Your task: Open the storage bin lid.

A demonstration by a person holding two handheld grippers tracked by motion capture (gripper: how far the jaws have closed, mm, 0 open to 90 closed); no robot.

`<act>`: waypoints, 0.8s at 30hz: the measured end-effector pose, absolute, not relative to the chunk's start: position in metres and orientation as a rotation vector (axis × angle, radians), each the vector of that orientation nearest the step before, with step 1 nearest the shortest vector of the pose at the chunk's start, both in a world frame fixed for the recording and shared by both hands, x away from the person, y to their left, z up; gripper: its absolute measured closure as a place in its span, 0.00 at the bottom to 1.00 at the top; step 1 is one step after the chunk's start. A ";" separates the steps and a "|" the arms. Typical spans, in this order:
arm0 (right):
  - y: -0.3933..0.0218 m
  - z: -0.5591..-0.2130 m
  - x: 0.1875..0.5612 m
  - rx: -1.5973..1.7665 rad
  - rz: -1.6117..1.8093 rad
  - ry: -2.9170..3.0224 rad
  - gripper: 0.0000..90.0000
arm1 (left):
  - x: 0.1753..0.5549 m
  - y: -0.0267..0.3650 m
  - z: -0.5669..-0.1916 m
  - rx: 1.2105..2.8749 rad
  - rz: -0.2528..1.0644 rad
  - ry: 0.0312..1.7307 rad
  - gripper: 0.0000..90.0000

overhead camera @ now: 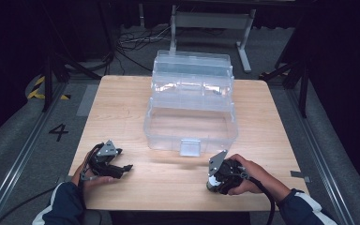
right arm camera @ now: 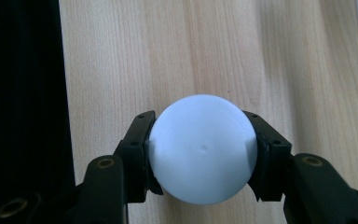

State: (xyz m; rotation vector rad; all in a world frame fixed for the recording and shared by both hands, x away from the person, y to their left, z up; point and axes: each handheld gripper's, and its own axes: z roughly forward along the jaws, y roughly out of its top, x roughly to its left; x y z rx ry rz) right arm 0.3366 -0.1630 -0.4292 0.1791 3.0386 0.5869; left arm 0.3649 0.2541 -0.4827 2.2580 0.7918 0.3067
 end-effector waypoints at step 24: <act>-0.177 -0.408 0.352 0.201 0.624 2.991 0.56 | 0.364 0.255 -0.483 2.254 0.305 0.796 0.24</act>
